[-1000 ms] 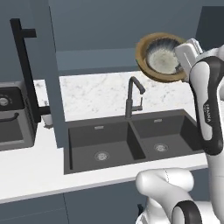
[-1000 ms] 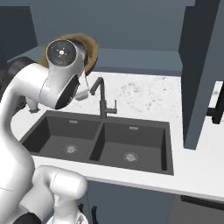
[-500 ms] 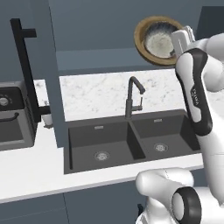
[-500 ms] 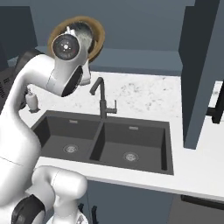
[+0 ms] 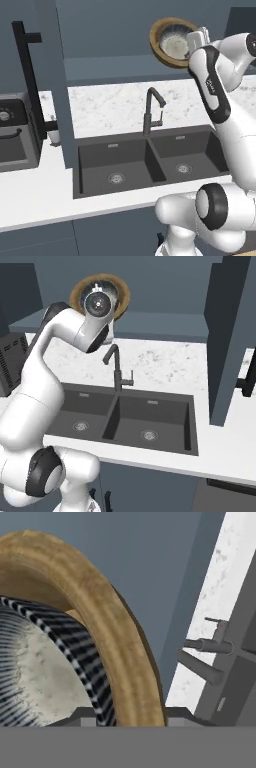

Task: Pick up the bowls on the counter and stack them on top of one another in the open cabinet. Place the smaller bowl on top of the larger bowl.

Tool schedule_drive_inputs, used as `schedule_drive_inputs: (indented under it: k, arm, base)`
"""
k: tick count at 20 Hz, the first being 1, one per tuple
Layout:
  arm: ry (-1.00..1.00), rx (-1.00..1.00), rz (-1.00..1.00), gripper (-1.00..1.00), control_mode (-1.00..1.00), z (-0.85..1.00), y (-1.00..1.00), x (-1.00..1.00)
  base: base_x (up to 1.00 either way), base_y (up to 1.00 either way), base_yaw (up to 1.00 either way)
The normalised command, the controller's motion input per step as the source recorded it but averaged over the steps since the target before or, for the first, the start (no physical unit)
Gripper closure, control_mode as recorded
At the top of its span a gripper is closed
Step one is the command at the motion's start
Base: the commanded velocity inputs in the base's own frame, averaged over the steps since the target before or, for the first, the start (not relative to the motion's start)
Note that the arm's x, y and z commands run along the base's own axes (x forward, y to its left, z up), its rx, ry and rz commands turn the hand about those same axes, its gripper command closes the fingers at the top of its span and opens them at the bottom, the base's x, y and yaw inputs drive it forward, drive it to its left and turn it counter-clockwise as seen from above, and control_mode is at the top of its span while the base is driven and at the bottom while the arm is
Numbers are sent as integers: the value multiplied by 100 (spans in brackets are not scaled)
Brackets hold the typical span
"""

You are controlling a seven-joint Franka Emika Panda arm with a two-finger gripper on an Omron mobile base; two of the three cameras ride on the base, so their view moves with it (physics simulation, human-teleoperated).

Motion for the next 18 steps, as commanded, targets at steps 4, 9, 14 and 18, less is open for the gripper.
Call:
schedule_drive_inputs:
  k: [4,9,14,18]
  arm:
    - [-1,1,0,100,-100,-31,-19,67]
    - [0,0,0,100,-100,-37,-6,47]
    - [0,0,0,100,-100,-9,-1,57]
    - [0,0,0,100,-100,-3,0,60]
  base:
    - [0,0,0]
    - [0,0,0]
    - [0,0,0]
    - [0,0,0]
